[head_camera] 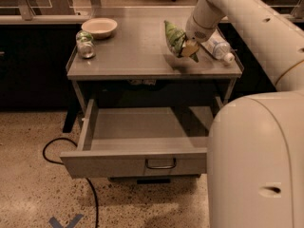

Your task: Pick green jalapeno chip bag from top drawer and place on counter

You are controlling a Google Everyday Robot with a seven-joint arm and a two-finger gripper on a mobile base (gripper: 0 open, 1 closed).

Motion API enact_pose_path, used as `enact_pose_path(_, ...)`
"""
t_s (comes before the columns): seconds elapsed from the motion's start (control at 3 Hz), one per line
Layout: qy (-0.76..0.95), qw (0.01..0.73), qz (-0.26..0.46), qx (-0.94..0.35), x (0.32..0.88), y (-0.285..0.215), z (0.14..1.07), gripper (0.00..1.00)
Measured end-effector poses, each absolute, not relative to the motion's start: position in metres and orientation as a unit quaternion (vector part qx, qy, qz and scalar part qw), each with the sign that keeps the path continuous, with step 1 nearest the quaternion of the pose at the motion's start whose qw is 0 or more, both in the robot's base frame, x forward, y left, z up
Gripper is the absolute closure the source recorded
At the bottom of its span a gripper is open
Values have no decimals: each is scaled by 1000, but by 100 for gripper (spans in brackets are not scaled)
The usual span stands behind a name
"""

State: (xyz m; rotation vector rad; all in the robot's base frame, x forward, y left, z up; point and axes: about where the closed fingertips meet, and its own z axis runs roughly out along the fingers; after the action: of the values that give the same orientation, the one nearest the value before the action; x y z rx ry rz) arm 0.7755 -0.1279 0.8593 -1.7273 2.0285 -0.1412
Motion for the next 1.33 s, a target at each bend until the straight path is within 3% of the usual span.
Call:
enact_pose_path(0.67, 717, 249, -25, -651, 793, -113, 839, 100)
enact_pose_path(1.33, 717, 249, -25, -651, 793, -113, 839, 58)
